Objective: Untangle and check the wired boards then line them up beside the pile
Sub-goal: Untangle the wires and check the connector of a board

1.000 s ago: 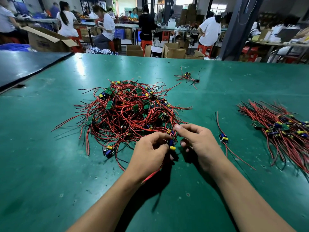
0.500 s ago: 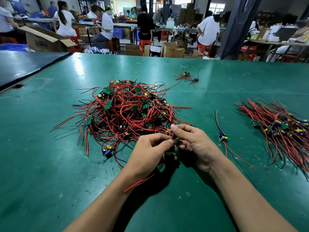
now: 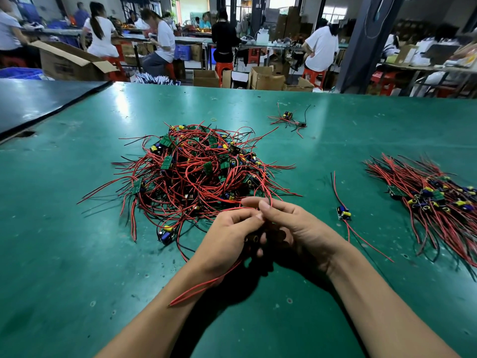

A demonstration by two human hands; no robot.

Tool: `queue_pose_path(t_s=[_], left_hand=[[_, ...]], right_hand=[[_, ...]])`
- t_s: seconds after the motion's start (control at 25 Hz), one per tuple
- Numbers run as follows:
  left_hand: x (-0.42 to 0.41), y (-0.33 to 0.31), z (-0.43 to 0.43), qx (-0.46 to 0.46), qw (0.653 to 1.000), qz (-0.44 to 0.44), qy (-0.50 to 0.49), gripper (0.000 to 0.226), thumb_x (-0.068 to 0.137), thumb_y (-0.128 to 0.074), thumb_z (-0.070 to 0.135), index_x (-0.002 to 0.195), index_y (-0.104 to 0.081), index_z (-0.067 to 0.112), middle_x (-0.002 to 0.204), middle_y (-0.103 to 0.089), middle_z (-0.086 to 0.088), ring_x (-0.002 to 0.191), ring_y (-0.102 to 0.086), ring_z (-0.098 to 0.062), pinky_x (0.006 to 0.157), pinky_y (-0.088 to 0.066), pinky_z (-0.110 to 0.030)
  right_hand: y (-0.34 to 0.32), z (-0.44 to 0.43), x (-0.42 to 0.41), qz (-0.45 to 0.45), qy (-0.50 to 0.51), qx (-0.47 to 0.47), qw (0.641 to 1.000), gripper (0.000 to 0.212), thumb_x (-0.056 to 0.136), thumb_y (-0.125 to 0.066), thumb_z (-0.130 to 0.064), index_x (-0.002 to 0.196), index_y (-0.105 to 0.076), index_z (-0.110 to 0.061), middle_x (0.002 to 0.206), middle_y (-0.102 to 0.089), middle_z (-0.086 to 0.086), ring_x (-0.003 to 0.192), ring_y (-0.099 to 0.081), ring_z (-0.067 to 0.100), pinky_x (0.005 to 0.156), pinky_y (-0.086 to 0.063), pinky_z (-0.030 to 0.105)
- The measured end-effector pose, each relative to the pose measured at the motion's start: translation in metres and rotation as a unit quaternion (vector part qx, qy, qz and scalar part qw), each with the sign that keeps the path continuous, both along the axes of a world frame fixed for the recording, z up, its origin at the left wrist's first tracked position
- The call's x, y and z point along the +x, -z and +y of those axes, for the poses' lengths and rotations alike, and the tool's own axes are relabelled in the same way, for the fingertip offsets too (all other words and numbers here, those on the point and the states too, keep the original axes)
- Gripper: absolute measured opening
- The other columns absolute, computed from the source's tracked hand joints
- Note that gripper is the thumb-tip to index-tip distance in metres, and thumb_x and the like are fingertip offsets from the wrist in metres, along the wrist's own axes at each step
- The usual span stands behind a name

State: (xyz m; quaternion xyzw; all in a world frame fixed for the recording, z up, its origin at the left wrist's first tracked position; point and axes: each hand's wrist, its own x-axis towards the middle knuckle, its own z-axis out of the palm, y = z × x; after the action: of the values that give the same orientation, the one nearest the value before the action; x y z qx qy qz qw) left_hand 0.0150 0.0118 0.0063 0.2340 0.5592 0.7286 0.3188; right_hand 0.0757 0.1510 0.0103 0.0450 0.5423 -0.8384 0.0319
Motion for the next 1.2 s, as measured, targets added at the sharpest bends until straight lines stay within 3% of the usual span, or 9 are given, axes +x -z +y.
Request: queue_pose_path(t_s=[0.28,0.44,0.56,0.64,0.8,0.88,0.96,1.04,1.2], left_hand=[[0.002,-0.003,0.006,0.031,0.996,-0.079,0.015,0.021,0.092,-0.054,0.01,0.077,-0.066,0.003,0.058,-0.054,-0.008,0.049,-0.047,-0.017,0.043,-0.041,-0.022],[0.003,-0.004,0.006,-0.014,1.0,-0.001,-0.003,0.026,0.097,-0.05,0.008,0.075,-0.064,0.005,0.058,-0.055,-0.006,0.05,-0.045,-0.018,0.045,-0.042,-0.021],[0.01,-0.004,0.005,-0.069,0.991,0.111,-0.013,0.025,0.097,-0.053,0.01,0.076,-0.067,0.008,0.058,-0.059,-0.004,0.049,-0.048,-0.019,0.048,-0.039,-0.024],[0.012,-0.003,0.005,-0.1,0.982,0.162,-0.018,0.023,0.096,-0.055,0.012,0.078,-0.069,0.009,0.06,-0.061,-0.004,0.05,-0.05,-0.018,0.05,-0.039,-0.025],[0.014,-0.001,0.006,-0.12,0.959,0.248,-0.068,0.016,0.093,-0.062,0.016,0.083,-0.074,0.01,0.064,-0.064,-0.011,0.057,-0.051,-0.014,0.056,-0.044,-0.033],[0.012,-0.001,0.005,-0.116,0.949,0.274,-0.102,0.015,0.092,-0.064,0.016,0.085,-0.076,0.013,0.061,-0.066,-0.001,0.057,-0.052,-0.01,0.057,-0.043,-0.031],[0.008,0.0,0.004,-0.106,0.959,0.236,-0.118,0.018,0.093,-0.063,0.014,0.082,-0.077,0.013,0.056,-0.062,0.005,0.055,-0.052,-0.013,0.056,-0.042,-0.029],[0.006,0.0,0.004,-0.093,0.972,0.177,-0.121,0.02,0.093,-0.061,0.011,0.08,-0.075,0.008,0.059,-0.063,-0.006,0.053,-0.055,-0.018,0.054,-0.046,-0.032],[0.007,0.0,0.003,-0.05,0.992,0.079,-0.086,0.022,0.095,-0.06,0.008,0.079,-0.068,-0.004,0.063,-0.066,-0.015,0.044,-0.059,-0.023,0.044,-0.054,-0.035]], right_hand=[[-0.001,-0.008,-0.001,0.02,0.092,-0.009,0.996,0.022,0.083,-0.075,-0.029,0.098,-0.077,-0.011,0.052,-0.047,0.0,0.043,-0.054,0.014,0.046,-0.054,0.033],[0.006,-0.006,-0.006,0.036,0.192,0.055,0.979,0.033,0.08,-0.078,-0.035,0.098,-0.076,-0.008,0.052,-0.052,-0.004,0.042,-0.054,0.01,0.046,-0.051,0.026],[0.009,0.005,-0.01,0.06,0.316,0.176,0.93,0.027,0.085,-0.075,-0.035,0.091,-0.077,-0.009,0.044,-0.051,-0.016,0.039,-0.048,-0.002,0.045,-0.036,0.005],[0.011,0.013,-0.013,0.064,0.36,0.223,0.904,0.024,0.089,-0.072,-0.034,0.084,-0.077,-0.011,0.043,-0.048,-0.018,0.041,-0.044,-0.002,0.045,-0.034,0.007],[0.012,0.006,-0.014,0.05,0.328,0.163,0.929,0.032,0.084,-0.07,-0.047,0.074,-0.075,-0.017,0.051,-0.047,-0.01,0.04,-0.032,0.004,0.039,-0.026,0.013],[0.009,0.0,-0.015,0.043,0.3,0.142,0.942,0.034,0.08,-0.069,-0.05,0.07,-0.074,-0.018,0.053,-0.052,-0.005,0.039,-0.034,0.004,0.037,-0.027,0.013],[0.007,0.0,-0.015,0.024,0.283,0.133,0.95,0.033,0.077,-0.069,-0.05,0.068,-0.074,-0.019,0.054,-0.053,-0.005,0.037,-0.034,0.003,0.035,-0.026,0.013],[0.006,0.002,-0.012,0.002,0.247,0.116,0.962,0.031,0.076,-0.073,-0.048,0.072,-0.075,-0.018,0.058,-0.053,-0.002,0.038,-0.038,0.004,0.035,-0.03,0.015],[0.011,-0.001,-0.004,-0.001,0.116,0.087,0.989,0.028,0.084,-0.079,-0.035,0.097,-0.075,-0.01,0.08,-0.054,0.02,0.047,-0.055,0.019,0.05,-0.044,0.031]])
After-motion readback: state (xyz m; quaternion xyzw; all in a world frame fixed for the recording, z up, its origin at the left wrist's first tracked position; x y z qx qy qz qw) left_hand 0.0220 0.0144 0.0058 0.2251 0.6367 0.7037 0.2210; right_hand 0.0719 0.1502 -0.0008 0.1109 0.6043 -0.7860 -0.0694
